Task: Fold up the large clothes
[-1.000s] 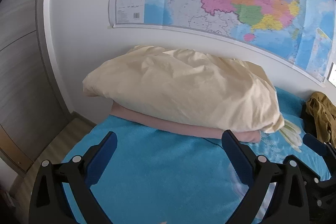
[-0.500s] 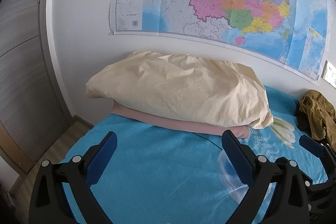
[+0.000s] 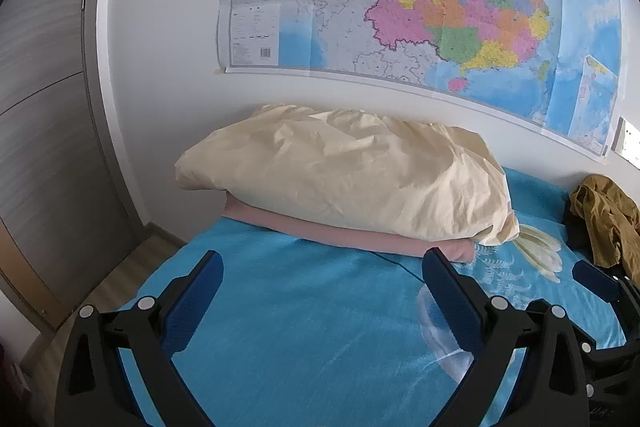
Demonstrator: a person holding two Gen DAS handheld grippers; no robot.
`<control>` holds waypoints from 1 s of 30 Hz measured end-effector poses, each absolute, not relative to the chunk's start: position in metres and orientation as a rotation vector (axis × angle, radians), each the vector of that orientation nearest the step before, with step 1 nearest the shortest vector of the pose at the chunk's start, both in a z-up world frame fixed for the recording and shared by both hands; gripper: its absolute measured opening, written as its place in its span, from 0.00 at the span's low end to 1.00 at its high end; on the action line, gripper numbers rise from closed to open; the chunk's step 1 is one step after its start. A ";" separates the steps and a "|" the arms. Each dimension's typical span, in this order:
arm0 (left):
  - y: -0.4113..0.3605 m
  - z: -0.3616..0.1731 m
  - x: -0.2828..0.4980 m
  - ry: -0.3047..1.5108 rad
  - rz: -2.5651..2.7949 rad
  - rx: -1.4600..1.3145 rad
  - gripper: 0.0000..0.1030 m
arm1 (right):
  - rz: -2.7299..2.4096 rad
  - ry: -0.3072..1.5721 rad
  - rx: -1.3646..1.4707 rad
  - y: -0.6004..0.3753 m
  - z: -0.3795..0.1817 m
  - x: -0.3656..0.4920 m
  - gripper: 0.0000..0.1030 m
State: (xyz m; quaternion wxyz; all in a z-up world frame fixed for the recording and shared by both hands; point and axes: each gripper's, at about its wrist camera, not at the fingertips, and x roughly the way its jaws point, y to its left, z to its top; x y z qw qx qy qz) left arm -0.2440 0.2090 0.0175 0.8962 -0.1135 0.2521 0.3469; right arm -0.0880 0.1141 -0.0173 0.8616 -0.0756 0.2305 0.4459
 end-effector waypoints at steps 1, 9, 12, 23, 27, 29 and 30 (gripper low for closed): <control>0.208 0.017 -0.244 0.524 0.720 -0.233 0.94 | 0.935 0.483 -0.159 0.114 -0.017 -0.088 0.95; 0.203 0.015 -0.243 0.531 0.715 -0.226 0.94 | 0.937 0.487 -0.159 0.114 -0.018 -0.089 0.95; 0.203 0.014 -0.242 0.532 0.702 -0.234 0.94 | 0.931 0.483 -0.159 0.114 -0.018 -0.090 0.95; 0.198 0.011 -0.241 0.531 0.658 -0.239 0.94 | 0.934 0.480 -0.148 0.111 -0.018 -0.090 0.95; 0.192 0.012 -0.244 0.500 0.689 -0.190 0.94 | 0.934 0.482 -0.145 0.111 -0.018 -0.089 0.95; 0.189 0.013 -0.244 0.499 0.684 -0.181 0.94 | 0.934 0.485 -0.142 0.110 -0.018 -0.089 0.95; 0.189 0.013 -0.243 0.502 0.683 -0.183 0.94 | 0.934 0.485 -0.140 0.110 -0.018 -0.089 0.95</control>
